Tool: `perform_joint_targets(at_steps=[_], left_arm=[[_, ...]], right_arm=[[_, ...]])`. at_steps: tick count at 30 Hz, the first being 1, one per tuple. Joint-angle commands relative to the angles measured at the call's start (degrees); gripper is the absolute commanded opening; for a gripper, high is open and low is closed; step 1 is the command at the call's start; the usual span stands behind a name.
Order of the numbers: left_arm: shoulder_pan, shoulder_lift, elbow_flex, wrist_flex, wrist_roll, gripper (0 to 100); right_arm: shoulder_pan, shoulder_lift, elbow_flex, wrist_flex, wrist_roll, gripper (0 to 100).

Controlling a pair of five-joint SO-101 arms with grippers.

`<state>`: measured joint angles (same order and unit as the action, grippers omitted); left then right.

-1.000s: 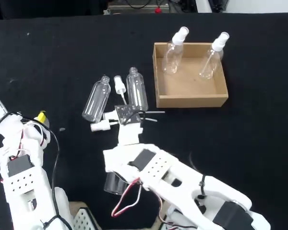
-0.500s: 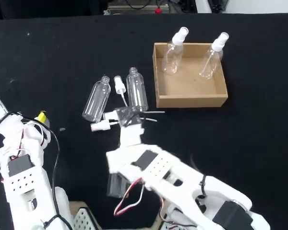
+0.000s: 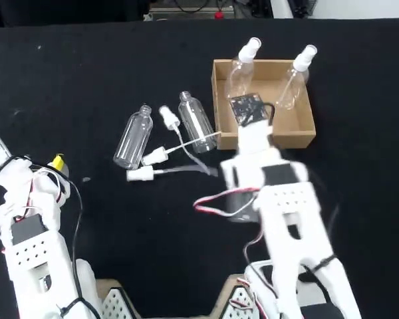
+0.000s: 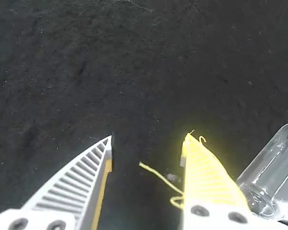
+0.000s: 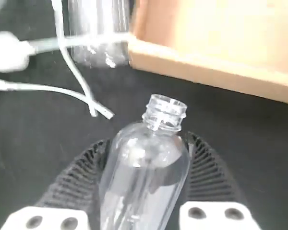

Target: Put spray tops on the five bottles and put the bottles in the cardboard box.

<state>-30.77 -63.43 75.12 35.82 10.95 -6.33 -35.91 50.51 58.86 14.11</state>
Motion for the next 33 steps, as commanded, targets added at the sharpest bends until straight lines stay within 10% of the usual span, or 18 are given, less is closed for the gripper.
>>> perform_joint_targets(at_steps=[1,10,17,33], left_arm=[[-0.5,-0.6,-0.9,-1.3,0.7,23],[-0.5,-0.6,-0.9,-1.1,0.7,23],[-0.5,-0.6,-0.9,-1.0,0.7,23],[-0.4,-0.6,-0.2,-1.3,0.8,23]], right_arm=[[4.2,-2.5,-9.5,14.3,22.7,10.6],[24.1,-2.4,4.5,1.7,55.5,10.6],[40.3,-2.4,10.6,-5.5,56.0,10.8],[53.3,14.2,5.6,-11.3,43.3,15.5]])
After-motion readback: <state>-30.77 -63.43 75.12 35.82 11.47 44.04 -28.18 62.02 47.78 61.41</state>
